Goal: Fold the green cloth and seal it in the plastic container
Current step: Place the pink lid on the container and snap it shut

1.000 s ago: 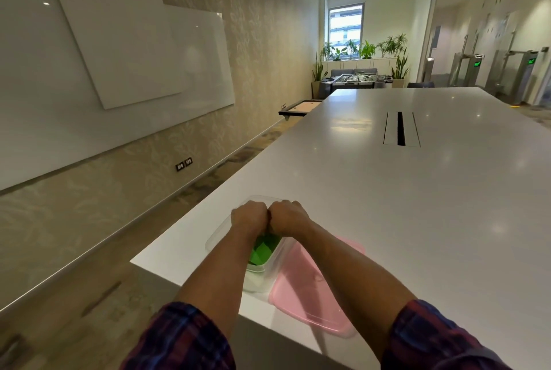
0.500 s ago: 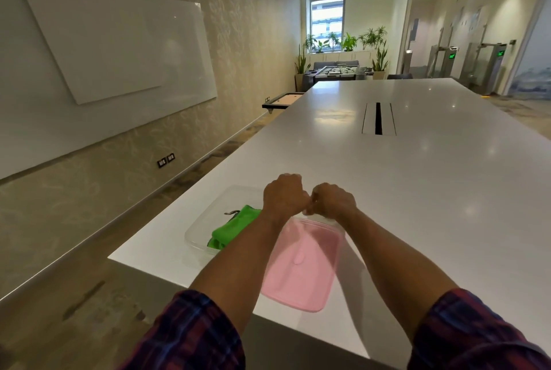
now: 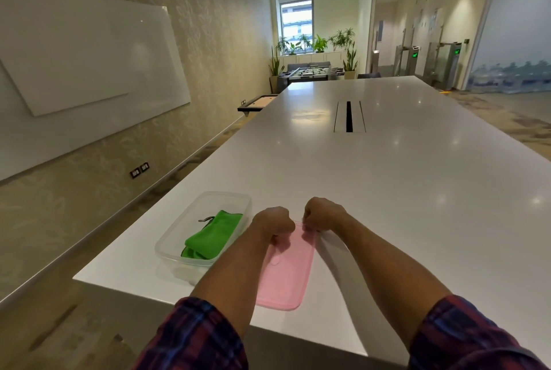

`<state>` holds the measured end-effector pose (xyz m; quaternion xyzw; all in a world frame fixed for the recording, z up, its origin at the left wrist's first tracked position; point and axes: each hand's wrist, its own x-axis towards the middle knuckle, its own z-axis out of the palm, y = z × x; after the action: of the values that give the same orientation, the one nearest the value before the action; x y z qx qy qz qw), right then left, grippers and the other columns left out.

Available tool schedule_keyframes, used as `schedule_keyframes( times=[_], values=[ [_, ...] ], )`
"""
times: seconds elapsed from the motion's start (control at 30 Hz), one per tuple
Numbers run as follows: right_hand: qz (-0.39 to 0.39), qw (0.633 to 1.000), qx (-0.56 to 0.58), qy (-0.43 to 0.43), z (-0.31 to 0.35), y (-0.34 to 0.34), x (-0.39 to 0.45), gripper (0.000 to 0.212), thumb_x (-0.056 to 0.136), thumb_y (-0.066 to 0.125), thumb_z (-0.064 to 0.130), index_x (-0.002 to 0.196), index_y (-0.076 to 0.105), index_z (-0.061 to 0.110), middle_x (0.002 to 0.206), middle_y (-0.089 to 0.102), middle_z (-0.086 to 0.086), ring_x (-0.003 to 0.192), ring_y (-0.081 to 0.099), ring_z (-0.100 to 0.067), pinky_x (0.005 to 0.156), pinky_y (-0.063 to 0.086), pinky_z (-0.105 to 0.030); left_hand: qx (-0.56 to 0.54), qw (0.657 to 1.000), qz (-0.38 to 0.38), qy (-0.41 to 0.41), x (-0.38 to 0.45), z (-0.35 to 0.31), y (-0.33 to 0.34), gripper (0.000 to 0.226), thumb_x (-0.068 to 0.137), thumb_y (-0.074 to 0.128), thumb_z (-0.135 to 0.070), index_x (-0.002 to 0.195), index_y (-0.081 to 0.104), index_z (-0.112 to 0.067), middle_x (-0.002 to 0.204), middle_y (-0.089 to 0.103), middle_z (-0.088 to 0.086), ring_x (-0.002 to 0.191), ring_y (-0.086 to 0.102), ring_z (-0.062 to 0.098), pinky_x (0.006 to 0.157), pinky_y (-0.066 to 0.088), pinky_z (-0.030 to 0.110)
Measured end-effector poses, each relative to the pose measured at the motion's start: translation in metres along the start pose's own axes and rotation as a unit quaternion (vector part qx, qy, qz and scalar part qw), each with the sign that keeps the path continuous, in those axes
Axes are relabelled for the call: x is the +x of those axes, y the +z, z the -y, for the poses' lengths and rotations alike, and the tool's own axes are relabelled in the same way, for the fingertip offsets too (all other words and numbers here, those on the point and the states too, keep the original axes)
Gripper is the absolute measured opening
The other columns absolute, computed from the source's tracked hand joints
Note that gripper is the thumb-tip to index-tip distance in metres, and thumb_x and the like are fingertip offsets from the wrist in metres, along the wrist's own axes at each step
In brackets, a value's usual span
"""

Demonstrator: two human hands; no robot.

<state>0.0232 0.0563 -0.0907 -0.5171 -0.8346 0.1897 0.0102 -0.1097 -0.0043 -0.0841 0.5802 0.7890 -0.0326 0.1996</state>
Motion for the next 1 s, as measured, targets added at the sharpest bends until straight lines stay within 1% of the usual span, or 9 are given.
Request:
schedule_keyframes(
  times=[0.17, 0.33, 0.4, 0.53, 0.63, 0.73, 0.77, 0.87, 1.0],
  values=[
    [-0.092, 0.995, 0.027, 0.006, 0.003, -0.008, 0.002, 0.020, 0.089, 0.058, 0.016, 0.107, 0.066, 0.016, 0.106, 0.072, -0.003, 0.096, 0.068, -0.024, 0.085, 0.056, -0.038, -0.102, 0.994, -0.044, 0.005, 0.001, -0.003, -0.010, 0.042, 0.088, 0.046, -0.019, 0.128, 0.055, -0.010, 0.102, 0.063, 0.008, 0.065, 0.067, 0.024, 0.057, 0.053, 0.025],
    [-0.299, 0.950, 0.077, -0.040, 0.015, -0.029, -0.001, 0.011, 0.096, 0.061, 0.022, 0.106, 0.062, 0.020, 0.095, 0.075, -0.001, 0.077, 0.067, -0.020, 0.062, 0.050, -0.029, -0.172, 0.976, -0.133, 0.003, -0.002, -0.006, -0.035, 0.050, 0.095, 0.045, -0.042, 0.139, 0.050, -0.017, 0.131, 0.058, 0.019, 0.112, 0.063, 0.034, 0.098, 0.053, 0.043],
    [-0.355, 0.929, 0.071, -0.077, 0.023, -0.038, -0.003, 0.019, 0.097, 0.063, 0.018, 0.116, 0.061, 0.019, 0.095, 0.077, -0.001, 0.069, 0.064, -0.016, 0.051, 0.038, -0.024, -0.199, 0.963, -0.182, 0.002, -0.006, -0.008, -0.047, 0.053, 0.098, 0.040, -0.050, 0.138, 0.051, -0.019, 0.136, 0.053, 0.020, 0.119, 0.058, 0.037, 0.103, 0.048, 0.048],
    [-0.430, 0.891, 0.019, -0.143, 0.043, -0.064, -0.014, 0.029, 0.096, 0.067, 0.011, 0.124, 0.063, 0.015, 0.105, 0.078, -0.004, 0.070, 0.072, -0.022, 0.048, 0.030, -0.019, -0.327, 0.899, -0.292, 0.002, -0.014, -0.009, -0.081, 0.060, 0.098, 0.035, -0.058, 0.133, 0.058, -0.016, 0.133, 0.055, 0.018, 0.119, 0.056, 0.036, 0.102, 0.046, 0.044],
    [-0.472, 0.854, -0.034, -0.215, 0.055, -0.076, -0.024, 0.028, 0.093, 0.070, 0.009, 0.121, 0.066, 0.013, 0.110, 0.075, -0.007, 0.057, 0.067, -0.026, 0.047, 0.030, -0.020, -0.430, 0.845, -0.318, -0.009, -0.020, -0.001, -0.112, 0.065, 0.099, 0.034, -0.059, 0.124, 0.063, -0.007, 0.121, 0.066, 0.016, 0.112, 0.064, 0.035, 0.098, 0.053, 0.048],
    [-0.535, 0.776, -0.085, -0.323, 0.062, -0.076, -0.031, 0.023, 0.089, 0.076, 0.009, 0.112, 0.071, 0.010, 0.100, 0.075, -0.008, 0.044, 0.057, -0.023, 0.046, 0.027, -0.021, -0.516, 0.793, -0.321, -0.040, -0.029, 0.015, -0.134, 0.063, 0.098, 0.041, -0.059, 0.105, 0.067, -0.002, 0.085, 0.069, 0.008, 0.081, 0.074, 0.028, 0.069, 0.061, 0.034],
    [-0.551, 0.749, -0.094, -0.356, 0.065, -0.075, -0.032, 0.021, 0.090, 0.075, 0.010, 0.111, 0.071, 0.011, 0.098, 0.074, -0.007, 0.044, 0.056, -0.022, 0.045, 0.030, -0.021, -0.533, 0.783, -0.318, -0.045, -0.031, 0.023, -0.139, 0.057, 0.097, 0.046, -0.057, 0.102, 0.066, -0.003, 0.083, 0.068, 0.007, 0.074, 0.073, 0.025, 0.061, 0.059, 0.030],
    [-0.573, 0.699, -0.118, -0.411, 0.075, -0.070, -0.033, 0.025, 0.089, 0.073, 0.007, 0.113, 0.071, 0.014, 0.102, 0.075, -0.003, 0.050, 0.056, -0.024, 0.044, 0.042, -0.030, -0.558, 0.788, -0.256, -0.037, -0.039, 0.047, -0.148, 0.045, 0.092, 0.064, -0.041, 0.111, 0.062, 0.000, 0.101, 0.069, 0.017, 0.075, 0.074, 0.028, 0.064, 0.058, 0.031],
    [-0.586, 0.626, -0.154, -0.491, 0.090, -0.059, -0.036, 0.037, 0.089, 0.066, -0.001, 0.121, 0.060, 0.015, 0.103, 0.077, -0.001, 0.051, 0.051, -0.022, 0.046, 0.037, -0.029, -0.504, 0.854, -0.115, -0.060, -0.053, 0.082, -0.147, 0.049, 0.090, 0.072, -0.033, 0.123, 0.059, 0.001, 0.093, 0.069, 0.016, 0.069, 0.070, 0.025, 0.057, 0.049, 0.026]
  ],
)
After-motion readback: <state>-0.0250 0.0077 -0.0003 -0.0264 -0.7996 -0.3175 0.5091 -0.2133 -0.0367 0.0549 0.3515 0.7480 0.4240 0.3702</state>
